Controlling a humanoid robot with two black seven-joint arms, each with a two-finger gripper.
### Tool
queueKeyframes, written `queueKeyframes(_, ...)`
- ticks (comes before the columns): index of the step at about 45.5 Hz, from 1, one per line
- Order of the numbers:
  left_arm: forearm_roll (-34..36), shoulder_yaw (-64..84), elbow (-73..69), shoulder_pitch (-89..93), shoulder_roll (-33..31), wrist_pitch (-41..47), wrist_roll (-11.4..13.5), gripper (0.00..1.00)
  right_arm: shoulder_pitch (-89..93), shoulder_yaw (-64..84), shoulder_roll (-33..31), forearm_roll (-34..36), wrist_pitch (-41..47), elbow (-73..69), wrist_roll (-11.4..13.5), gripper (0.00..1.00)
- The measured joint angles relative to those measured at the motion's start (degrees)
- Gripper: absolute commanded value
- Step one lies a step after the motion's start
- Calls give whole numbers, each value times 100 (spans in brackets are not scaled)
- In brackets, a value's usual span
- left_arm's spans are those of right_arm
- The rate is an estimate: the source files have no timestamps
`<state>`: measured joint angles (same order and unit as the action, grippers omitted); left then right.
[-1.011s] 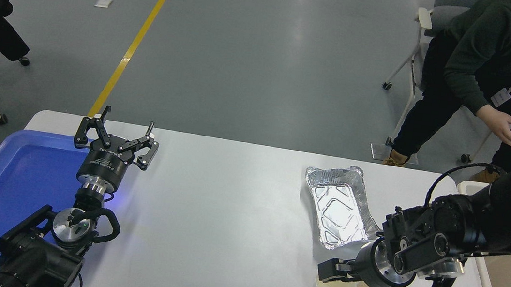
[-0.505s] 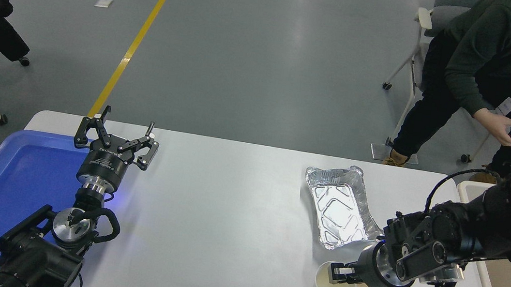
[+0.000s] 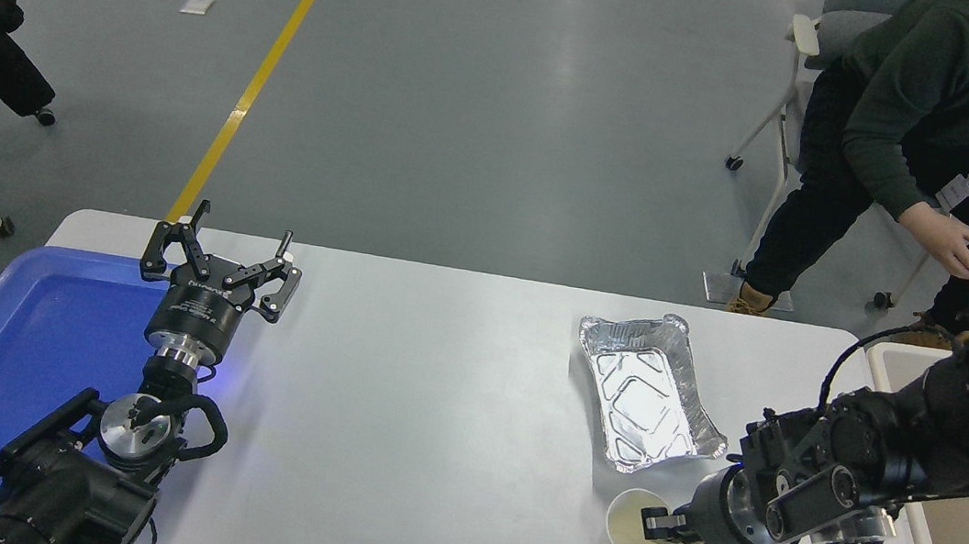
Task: Pick up paper cup place in dustbin
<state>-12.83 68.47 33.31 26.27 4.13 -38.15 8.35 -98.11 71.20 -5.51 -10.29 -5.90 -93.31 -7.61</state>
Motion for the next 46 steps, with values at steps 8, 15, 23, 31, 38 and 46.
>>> queueKeyframes(8, 1, 0, 0, 1, 0, 0, -1, 99, -913, -50, -542, -34, 716, -290, -84, 0)
queueKeyframes(15, 1, 0, 1, -3, 0, 0, -2, 99, -2022, -24, -1081, -165, 1792, -405, -120, 0)
queueKeyframes(23, 6, 0, 1, -6, -1, 0, -7, 99, -3370, 155, -1437, -276, 3065, -447, -139, 0)
queueKeyframes(31, 7, 0, 0, -7, -3, 0, -7, 99, -4509, 312, -1620, -386, 4071, -424, -124, 0)
queueKeyframes(38, 8, 0, 0, -8, -3, 0, -7, 99, -5170, 526, -1710, -447, 4485, -242, -101, 0)
queueKeyframes(46, 7, 0, 0, -5, -3, 0, -7, 99, -5536, 912, -1997, -485, 4655, 278, -89, 0)
